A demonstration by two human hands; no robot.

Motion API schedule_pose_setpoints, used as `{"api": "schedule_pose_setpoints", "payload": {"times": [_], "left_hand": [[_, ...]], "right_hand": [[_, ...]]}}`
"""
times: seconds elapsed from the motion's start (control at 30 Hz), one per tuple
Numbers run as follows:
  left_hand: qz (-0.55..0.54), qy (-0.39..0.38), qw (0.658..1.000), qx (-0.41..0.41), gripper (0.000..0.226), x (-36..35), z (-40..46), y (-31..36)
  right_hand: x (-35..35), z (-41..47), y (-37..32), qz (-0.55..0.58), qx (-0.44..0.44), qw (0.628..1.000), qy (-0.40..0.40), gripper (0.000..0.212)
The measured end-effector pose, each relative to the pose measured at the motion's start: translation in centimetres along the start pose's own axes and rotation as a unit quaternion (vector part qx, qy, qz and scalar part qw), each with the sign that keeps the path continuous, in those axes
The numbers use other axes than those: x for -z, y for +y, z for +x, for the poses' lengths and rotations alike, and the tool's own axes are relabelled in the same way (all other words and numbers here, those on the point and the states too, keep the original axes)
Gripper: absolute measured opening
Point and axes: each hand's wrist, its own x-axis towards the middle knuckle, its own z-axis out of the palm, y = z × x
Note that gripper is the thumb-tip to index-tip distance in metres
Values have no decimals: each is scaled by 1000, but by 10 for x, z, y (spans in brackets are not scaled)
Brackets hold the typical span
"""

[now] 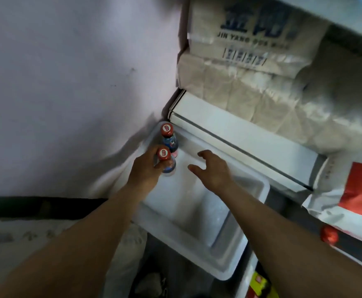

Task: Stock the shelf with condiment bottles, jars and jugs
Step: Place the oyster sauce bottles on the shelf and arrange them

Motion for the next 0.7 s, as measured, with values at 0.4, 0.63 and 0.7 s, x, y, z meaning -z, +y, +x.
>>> {"api": "schedule_pose_setpoints", "payload": {"times": [0.4, 0.63, 0.7], "left_hand": [[6, 25, 982, -187, 21, -7, 7, 55], [19, 95, 983, -156, 49, -26, 9, 99], [40, 105, 982, -153, 48, -26, 10, 109]], "right_hand": [[-2, -27, 60, 285, 100, 937, -173, 61], [-2, -59, 80, 358, 77, 924, -107, 69], [1, -60, 85, 342, 73, 932, -92, 69]]}}
